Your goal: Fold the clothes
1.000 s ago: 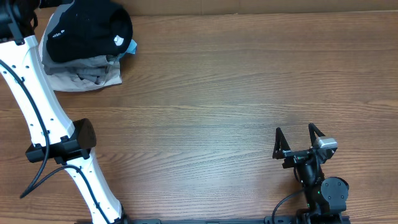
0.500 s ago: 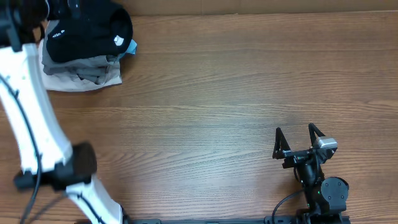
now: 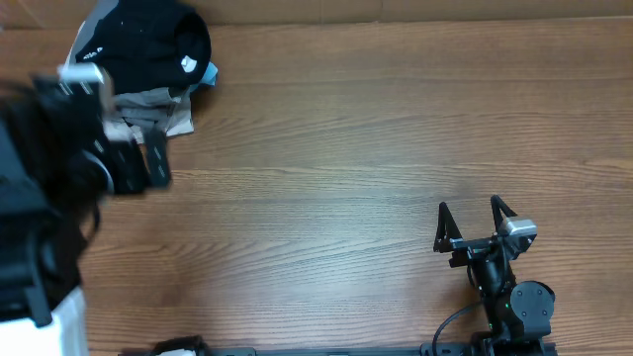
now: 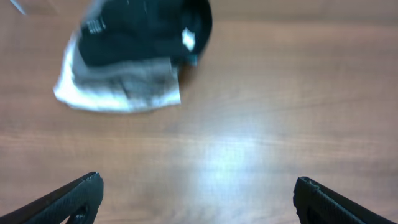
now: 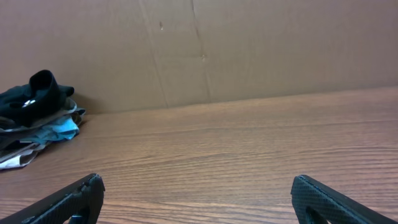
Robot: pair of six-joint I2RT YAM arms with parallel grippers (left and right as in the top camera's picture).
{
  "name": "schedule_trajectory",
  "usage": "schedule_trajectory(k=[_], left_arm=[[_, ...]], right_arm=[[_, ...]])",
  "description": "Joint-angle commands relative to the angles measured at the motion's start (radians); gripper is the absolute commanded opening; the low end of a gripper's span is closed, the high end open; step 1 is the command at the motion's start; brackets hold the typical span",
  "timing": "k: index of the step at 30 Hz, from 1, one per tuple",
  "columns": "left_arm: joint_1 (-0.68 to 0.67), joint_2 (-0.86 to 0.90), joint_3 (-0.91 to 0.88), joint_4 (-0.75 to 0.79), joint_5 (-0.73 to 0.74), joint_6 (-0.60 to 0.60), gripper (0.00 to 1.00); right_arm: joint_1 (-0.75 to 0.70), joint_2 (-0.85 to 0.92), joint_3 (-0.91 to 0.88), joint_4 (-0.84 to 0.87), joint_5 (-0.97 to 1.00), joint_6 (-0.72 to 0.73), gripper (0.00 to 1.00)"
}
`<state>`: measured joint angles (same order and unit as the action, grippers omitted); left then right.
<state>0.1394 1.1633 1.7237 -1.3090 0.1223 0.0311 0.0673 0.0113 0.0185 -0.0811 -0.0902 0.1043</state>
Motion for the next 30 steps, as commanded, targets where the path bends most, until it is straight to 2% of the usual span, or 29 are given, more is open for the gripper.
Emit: schedule_trajectory(k=[1, 5, 11, 13, 17, 20, 25, 30], left_arm=[[-0.01, -0.146, -0.225, 0.057, -0.019, -0.012, 1.0], [-0.011, -0.315, -0.475, 0.263, 0.1, -0.024, 1.0], [-0.012, -0.555, -0.888, 0.737, 0.267, -0.027, 1.0], [-0.026, -0.653, -1.047, 0.917, 0.27, -0.055, 1.0], [-0.063, -0.799, -1.26, 1.14, 0.227, -0.058, 1.0], [-0.091, -0.902, -1.382, 1.234, 0.153, -0.068, 1.0], [-0.101, -1.032, -1.528, 1.292, 0.049, -0.119, 1.0], [-0.1, -1.104, -1.627, 1.332, 0.023, -0.118, 1.0]], right_arm=[[0.006, -0.008, -0.011, 0.005, 0.0, 0.0, 1.0], [0.006, -0.008, -0.011, 0.005, 0.0, 0.0, 1.0], [0.006, -0.008, -0.011, 0.005, 0.0, 0.0, 1.0], [0.006, -0.008, -0.011, 0.005, 0.0, 0.0, 1.0], [0.006, -0.008, -0.011, 0.005, 0.0, 0.0, 1.0], [0.006, -0.008, -0.011, 0.005, 0.0, 0.0, 1.0], [0.006, -0.008, -0.011, 0.005, 0.0, 0.0, 1.0], [0.006, -0.008, -0.011, 0.005, 0.0, 0.0, 1.0]])
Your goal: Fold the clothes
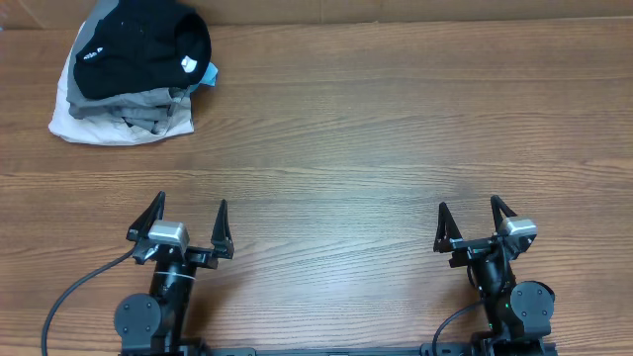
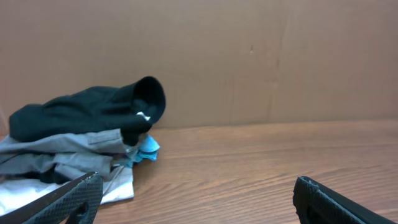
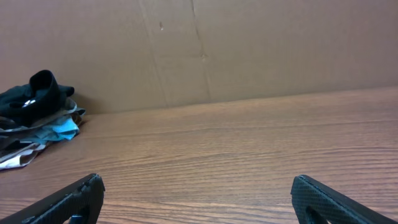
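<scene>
A stack of folded clothes (image 1: pixel 134 74) lies at the table's far left corner: a black garment on top, grey, light blue and white ones under it. The same stack (image 2: pixel 81 146) shows at the left of the left wrist view, and far off as clothes (image 3: pixel 34 121) in the right wrist view. My left gripper (image 1: pixel 188 218) rests open near the front edge at the left, nothing between its fingers. My right gripper (image 1: pixel 475 220) rests open near the front edge at the right, also holding nothing.
The wooden table (image 1: pixel 376 138) spreads between the grippers and the stack. A brown cardboard wall (image 3: pixel 249 50) stands along the table's far edge.
My left arm was raised at the far left beside the clothes stack; now it sits low at the front left, gripper open and level. The right arm and the stack have not moved.
</scene>
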Robot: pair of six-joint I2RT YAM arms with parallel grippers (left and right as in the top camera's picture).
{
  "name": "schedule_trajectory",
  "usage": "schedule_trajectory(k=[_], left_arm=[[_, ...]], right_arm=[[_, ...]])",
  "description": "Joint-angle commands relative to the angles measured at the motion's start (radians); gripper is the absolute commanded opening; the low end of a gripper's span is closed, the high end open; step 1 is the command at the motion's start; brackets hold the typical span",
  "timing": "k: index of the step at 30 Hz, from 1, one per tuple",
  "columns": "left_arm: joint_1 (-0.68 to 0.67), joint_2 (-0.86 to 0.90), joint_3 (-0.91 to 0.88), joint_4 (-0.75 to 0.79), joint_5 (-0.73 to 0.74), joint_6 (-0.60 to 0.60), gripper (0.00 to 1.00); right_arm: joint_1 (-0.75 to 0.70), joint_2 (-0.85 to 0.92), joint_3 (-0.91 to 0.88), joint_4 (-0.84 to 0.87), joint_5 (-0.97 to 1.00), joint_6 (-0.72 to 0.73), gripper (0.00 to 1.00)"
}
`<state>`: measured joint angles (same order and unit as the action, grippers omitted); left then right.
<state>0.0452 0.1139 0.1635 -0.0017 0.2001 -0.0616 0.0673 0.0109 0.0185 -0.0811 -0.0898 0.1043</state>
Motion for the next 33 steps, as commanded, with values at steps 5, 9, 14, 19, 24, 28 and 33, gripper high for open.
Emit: schedule_trajectory(k=[5, 9, 14, 19, 24, 28, 33], left_arm=[[-0.006, -0.111, -0.156, 0.066, -0.056, -0.029, 1.0], [-0.006, -0.111, -0.159, 0.018, -0.078, -0.029, 1.0], [-0.006, -0.111, -0.159, -0.066, -0.08, -0.029, 1.0], [-0.006, -0.11, -0.159, -0.065, -0.08, -0.029, 1.0], [-0.006, -0.11, -0.159, -0.065, -0.08, -0.029, 1.0], [-0.006, -0.11, -0.159, -0.065, -0.08, -0.029, 1.0], [-0.006, -0.109, -0.159, -0.065, -0.08, -0.029, 1.0]], right_arm=[[0.006, -0.008, -0.011, 0.005, 0.0, 0.0, 1.0], [0.006, -0.008, -0.011, 0.004, 0.0, 0.0, 1.0], [0.006, -0.008, -0.011, 0.005, 0.0, 0.0, 1.0], [0.006, -0.008, -0.011, 0.005, 0.0, 0.0, 1.0], [0.006, -0.008, -0.011, 0.005, 0.0, 0.0, 1.0], [0.006, -0.008, -0.011, 0.005, 0.0, 0.0, 1.0], [0.006, -0.008, -0.011, 0.005, 0.0, 0.0, 1.0]])
